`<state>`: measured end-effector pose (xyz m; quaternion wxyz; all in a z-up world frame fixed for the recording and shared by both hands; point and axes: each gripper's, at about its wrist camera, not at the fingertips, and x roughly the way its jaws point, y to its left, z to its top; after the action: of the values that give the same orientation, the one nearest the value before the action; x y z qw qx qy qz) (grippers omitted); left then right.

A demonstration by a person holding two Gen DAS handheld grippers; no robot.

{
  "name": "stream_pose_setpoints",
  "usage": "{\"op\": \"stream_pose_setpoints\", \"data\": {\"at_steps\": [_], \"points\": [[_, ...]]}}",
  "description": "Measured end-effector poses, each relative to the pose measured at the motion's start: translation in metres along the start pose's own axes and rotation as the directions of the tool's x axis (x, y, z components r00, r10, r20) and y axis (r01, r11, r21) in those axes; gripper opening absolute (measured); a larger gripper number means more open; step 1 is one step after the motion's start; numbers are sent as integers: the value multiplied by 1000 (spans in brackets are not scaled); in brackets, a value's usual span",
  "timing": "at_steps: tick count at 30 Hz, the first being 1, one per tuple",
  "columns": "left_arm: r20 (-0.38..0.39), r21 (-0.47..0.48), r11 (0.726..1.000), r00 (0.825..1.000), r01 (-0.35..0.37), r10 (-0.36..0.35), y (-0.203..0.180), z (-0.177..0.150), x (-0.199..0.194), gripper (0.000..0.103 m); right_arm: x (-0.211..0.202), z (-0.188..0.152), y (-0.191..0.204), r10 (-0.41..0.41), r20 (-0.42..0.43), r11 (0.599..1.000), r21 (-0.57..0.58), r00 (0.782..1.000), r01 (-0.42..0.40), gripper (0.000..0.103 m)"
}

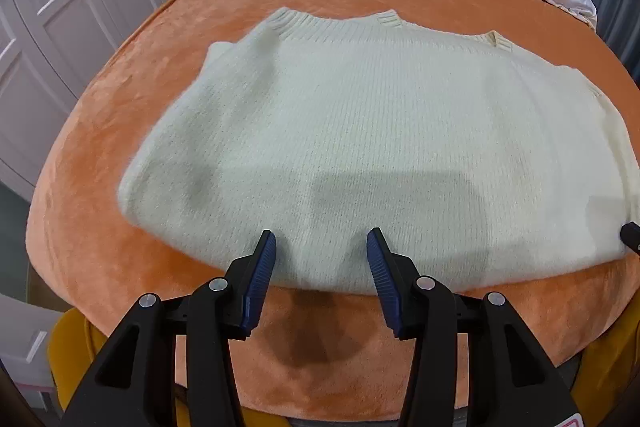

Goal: Fold small clothes

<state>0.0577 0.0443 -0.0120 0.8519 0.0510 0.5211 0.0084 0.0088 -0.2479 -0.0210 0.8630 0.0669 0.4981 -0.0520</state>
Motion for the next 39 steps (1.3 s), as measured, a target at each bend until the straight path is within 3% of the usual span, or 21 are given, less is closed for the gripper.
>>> {"op": "stream_pose_setpoints", "data": {"at_steps": [4,6,9,13,16,18,25,27,28,31,35,39], "points": [[17,-32,999,1000,-12,12,10,0,-8,47,-17,-1,-14,-40,48,998,45,998,38,16],[23,-76,997,999,-21,23,22,1,-9,46,-11,-3,-27,-77,12,995,68,997,76,15],[11,-120,992,999,-31,33,39,4,-5,46,1,-8,-40,-67,-35,993,94,997,70,15],[-23,-116,993,999,-35,33,46,2,15,49,4,-8,-29,-124,-24,992,21,992,124,16],[6,-79,994,997,-81,82,37,-1,16,50,5,-9,-24,-151,-17,988,-4,988,151,16],[6,-74,993,996,-90,91,37,-1,16,50,4,-11,-25,-149,-15,989,1,989,149,16],[-5,-139,990,1000,-23,23,48,2,3,49,0,-8,-28,-124,-24,992,31,992,125,17],[21,-161,987,1000,-1,4,52,4,-9,49,-6,-3,-33,-64,-26,995,73,998,66,19],[33,-163,987,999,3,2,54,5,-13,49,-10,2,-36,-24,-21,995,101,999,26,19],[59,-162,987,998,-8,17,58,13,-21,49,-13,19,-37,-1,-8,993,116,1000,2,19],[16,-189,981,999,-37,41,70,19,-1,49,-2,54,-39,-9,3,993,121,1000,9,19],[-18,-193,980,998,-54,52,72,14,17,50,30,77,-46,-16,-47,988,152,999,23,17]]}}
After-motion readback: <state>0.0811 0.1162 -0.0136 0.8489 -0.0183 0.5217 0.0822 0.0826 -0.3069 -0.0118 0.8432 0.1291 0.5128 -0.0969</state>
